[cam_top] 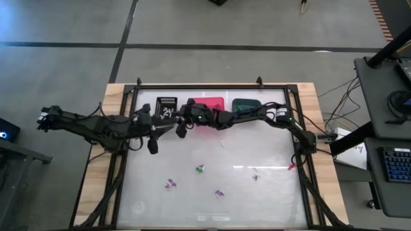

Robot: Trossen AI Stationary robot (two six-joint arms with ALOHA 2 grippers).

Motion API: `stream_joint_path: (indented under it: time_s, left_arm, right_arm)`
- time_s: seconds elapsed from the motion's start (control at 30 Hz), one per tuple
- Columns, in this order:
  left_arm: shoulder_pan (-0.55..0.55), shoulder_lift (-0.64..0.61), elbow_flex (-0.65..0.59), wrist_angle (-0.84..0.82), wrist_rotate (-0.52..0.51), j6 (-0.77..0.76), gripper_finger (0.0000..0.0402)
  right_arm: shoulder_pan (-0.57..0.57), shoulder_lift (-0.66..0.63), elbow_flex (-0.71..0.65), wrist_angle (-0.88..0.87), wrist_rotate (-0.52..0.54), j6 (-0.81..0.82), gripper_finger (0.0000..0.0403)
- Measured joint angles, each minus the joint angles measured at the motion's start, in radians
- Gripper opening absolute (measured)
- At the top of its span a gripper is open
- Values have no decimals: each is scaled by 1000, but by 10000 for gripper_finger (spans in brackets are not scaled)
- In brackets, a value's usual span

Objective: Sort Halloween decoration
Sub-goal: Put the purple hat toy into the pink bin

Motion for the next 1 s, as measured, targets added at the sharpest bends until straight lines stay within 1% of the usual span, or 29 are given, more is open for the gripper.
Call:
stream_joint_path:
  time_s: [0.13, 0.23, 0.37, 0.57, 0.63, 0.77, 0.9, 1.0]
  left_arm:
    - [0, 5, 0, -58, 8, -63, 72]
    - [-3, 22, 0, -90, 61, -115, 72]
    - [-31, 73, 0, -94, 123, -152, 72]
    - [-112, 174, 0, -109, 196, -178, 72]
    - [-144, 205, 0, -127, 218, -197, 72]
    - [-219, 275, 0, -139, 222, -246, 72]
    - [-290, 357, 10, -140, 221, -281, 72]
    - [-329, 410, 19, -140, 221, -312, 72]
  right_arm:
    - [29, -78, 0, -237, -9, -39, 93]
    - [58, -147, -5, -425, -8, -72, 86]
    - [99, -245, -59, -584, -1, -79, 77]
    - [162, -427, -237, -609, 3, -22, 68]
    - [184, -486, -297, -609, 21, 3, 68]
    - [228, -593, -394, -621, 73, 44, 71]
    - [264, -676, -461, -616, 110, 66, 71]
    - [288, -726, -505, -619, 115, 80, 69]
